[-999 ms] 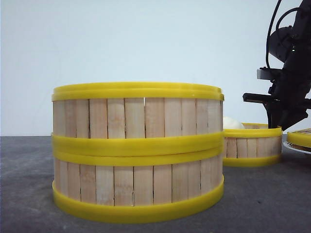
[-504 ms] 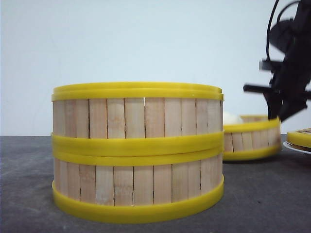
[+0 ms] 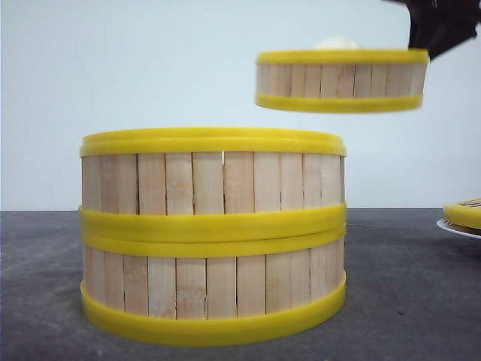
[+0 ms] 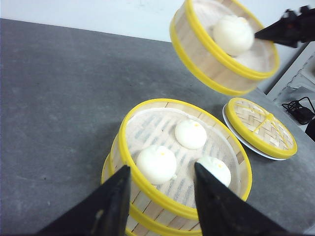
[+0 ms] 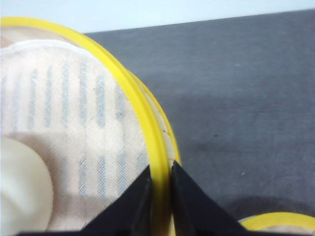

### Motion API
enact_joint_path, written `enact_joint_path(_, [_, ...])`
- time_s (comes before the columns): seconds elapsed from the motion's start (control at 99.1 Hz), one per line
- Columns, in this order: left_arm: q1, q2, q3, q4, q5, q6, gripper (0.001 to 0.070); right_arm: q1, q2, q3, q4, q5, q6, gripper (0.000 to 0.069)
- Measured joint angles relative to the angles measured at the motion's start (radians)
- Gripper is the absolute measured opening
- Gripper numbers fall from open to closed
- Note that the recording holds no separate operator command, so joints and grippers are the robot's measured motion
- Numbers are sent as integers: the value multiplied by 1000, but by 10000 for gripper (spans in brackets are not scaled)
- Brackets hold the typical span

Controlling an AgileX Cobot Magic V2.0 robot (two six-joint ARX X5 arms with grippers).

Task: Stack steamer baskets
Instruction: 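Lift the basket with the right gripper and carry it over the stack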

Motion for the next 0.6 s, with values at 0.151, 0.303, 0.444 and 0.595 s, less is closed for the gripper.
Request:
enact_joint_path(0.151, [0, 0, 0, 0, 0, 0, 231, 76, -86, 0, -43, -47, -30, 36])
enact_joint_path(0.303, [0, 0, 0, -2, 0, 0, 231, 168, -117, 2, -73, -58, -37, 36])
enact_joint_path(0.444, [0, 0, 0, -3, 0, 0, 231, 260, -97, 2, -111, -56, -45, 36])
enact_joint_path(0.595, [0, 0, 0, -3, 0, 0, 231, 335, -66, 2, -118, -53, -49, 36])
